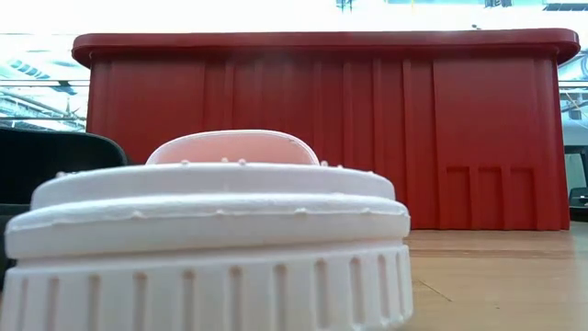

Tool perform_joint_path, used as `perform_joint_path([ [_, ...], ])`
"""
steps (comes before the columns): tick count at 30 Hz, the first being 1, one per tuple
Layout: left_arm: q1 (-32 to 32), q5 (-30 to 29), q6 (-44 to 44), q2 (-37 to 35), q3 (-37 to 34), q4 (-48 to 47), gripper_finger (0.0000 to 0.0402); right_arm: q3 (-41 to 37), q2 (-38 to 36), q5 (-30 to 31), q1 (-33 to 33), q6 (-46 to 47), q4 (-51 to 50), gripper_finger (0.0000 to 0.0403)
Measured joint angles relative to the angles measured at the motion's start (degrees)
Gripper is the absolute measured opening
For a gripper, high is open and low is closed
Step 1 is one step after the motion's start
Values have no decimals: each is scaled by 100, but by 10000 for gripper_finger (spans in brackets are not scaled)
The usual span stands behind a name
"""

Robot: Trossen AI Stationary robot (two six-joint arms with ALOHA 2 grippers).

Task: Pick and place slides into bin
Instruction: Put the pink slide into the red bin

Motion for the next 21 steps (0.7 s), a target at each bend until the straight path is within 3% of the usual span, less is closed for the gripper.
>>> perform_joint_path([
  [8,0,0,47,0,0,-3,228,-1,549,145,-59,62,-824,144],
  [15,0,-7,96,0,0,-46,228,-2,968,553,-123,-14,-946,144],
  [21,2,-174,166,0,0,-55,228,-2,1238,562,-211,-17,-883,144],
])
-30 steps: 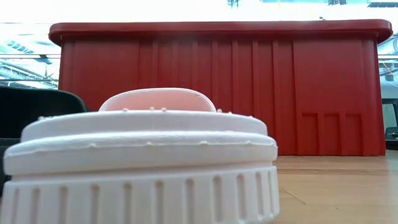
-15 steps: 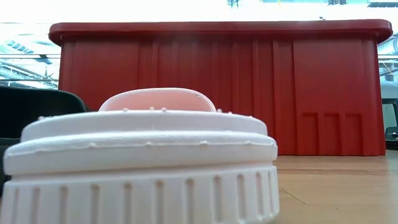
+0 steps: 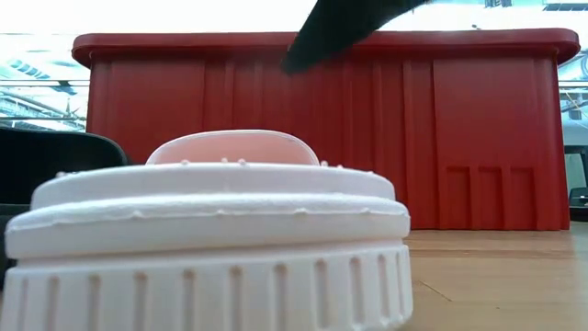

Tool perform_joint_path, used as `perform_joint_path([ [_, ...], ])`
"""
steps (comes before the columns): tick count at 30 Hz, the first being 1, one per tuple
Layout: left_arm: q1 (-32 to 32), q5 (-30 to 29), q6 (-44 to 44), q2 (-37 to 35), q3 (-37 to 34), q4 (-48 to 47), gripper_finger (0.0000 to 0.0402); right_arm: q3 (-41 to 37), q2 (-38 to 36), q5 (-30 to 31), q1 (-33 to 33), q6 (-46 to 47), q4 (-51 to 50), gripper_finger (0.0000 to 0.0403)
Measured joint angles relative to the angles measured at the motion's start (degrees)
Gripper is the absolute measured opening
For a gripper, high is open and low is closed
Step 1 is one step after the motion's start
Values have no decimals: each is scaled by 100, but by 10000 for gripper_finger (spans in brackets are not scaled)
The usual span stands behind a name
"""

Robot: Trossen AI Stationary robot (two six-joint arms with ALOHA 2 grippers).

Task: Pick and place slides into bin
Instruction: Put the pink slide into the red bin

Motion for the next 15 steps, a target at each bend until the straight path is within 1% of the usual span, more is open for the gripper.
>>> perform_joint_path([
  [10,0,-121,-2,0,0,6,228,-6,361,7,-66,-19,64,144],
  [13,0,-121,-22,0,0,7,228,-10,362,294,-87,-2,11,144],
  [15,-1,-120,-24,0,0,7,228,-28,362,380,-142,2,52,144],
])
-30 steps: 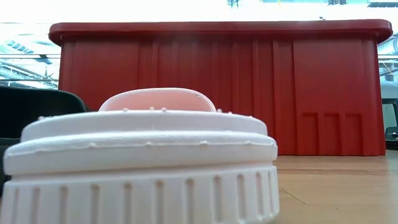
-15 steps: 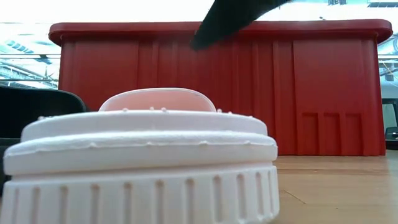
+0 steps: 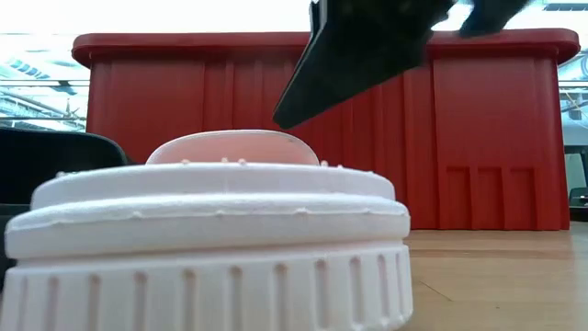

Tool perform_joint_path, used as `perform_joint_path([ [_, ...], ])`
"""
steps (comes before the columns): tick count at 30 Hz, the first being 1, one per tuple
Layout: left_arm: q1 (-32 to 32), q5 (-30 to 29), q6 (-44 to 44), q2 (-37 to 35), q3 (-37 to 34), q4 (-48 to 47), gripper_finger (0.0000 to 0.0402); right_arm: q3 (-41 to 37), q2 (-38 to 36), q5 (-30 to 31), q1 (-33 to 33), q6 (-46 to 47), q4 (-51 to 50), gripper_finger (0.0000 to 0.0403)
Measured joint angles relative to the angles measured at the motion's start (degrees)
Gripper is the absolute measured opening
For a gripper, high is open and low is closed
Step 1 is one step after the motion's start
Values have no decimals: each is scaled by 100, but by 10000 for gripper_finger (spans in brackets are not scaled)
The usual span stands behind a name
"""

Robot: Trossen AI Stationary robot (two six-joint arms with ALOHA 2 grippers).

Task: Pick and place slides into bin
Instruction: Put the pink slide into the red bin

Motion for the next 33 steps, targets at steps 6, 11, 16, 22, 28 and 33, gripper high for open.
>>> perform_joint_path([
  [6,0,-2,-6,0,0,1,228,-11,0,-329,-172,-201,158,144],
  [11,2,-6,-94,0,0,2,228,-11,4,-544,-152,-346,466,144],
  [16,2,-6,-114,0,0,2,228,-154,2,-551,-127,-491,508,144],
  [22,1,-8,-126,0,0,2,228,-385,2,-530,-177,-454,500,144],
  [28,-1,-8,-126,0,0,2,228,-507,0,-346,-281,-411,498,144],
  [33,1,-8,-123,0,0,1,228,-599,-7,-227,-424,-384,568,144],
])
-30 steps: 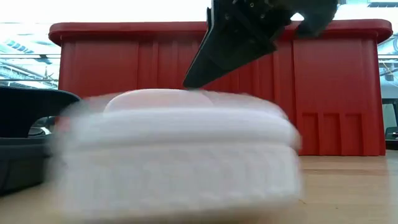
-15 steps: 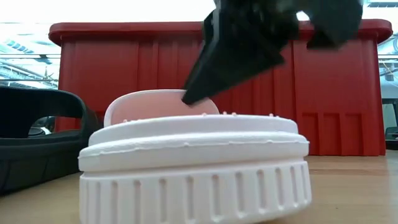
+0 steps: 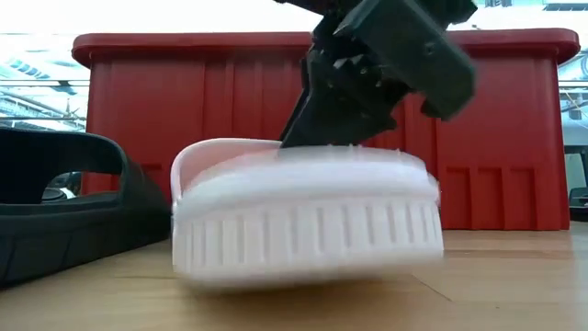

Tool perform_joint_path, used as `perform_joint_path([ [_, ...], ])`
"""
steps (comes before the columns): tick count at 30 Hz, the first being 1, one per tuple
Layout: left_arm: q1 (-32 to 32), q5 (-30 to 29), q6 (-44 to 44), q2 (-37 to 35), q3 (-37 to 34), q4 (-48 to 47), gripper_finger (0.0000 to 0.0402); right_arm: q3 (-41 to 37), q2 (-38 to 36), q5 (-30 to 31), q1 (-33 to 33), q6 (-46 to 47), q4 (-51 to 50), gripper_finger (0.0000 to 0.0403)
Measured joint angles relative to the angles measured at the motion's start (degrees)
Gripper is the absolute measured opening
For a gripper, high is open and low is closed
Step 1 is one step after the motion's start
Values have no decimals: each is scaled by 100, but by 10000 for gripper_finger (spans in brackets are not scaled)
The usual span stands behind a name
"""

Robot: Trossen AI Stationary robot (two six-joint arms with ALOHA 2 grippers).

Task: Pick and place slides into bin
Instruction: Put the pink slide into the red bin

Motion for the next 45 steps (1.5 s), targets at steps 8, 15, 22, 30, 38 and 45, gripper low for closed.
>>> perform_joint_path([
  [8,-2,-2,33,9,0,-3,228,-190,4,261,-262,266,6,144],
  [15,-2,-2,57,9,0,-12,228,-233,4,1,-321,376,87,113],
  [22,-1,-4,75,9,0,-119,228,-236,4,-335,-318,789,163,12],
  [30,-1,-3,78,9,0,-127,228,-247,-21,-522,-320,1503,430,5],
  [38,0,-2,141,9,2,-143,228,-247,-332,-1505,-274,1453,611,3],
  [45,-2,0,169,9,0,-266,228,-247,-821,-2975,-381,1287,860,1],
])
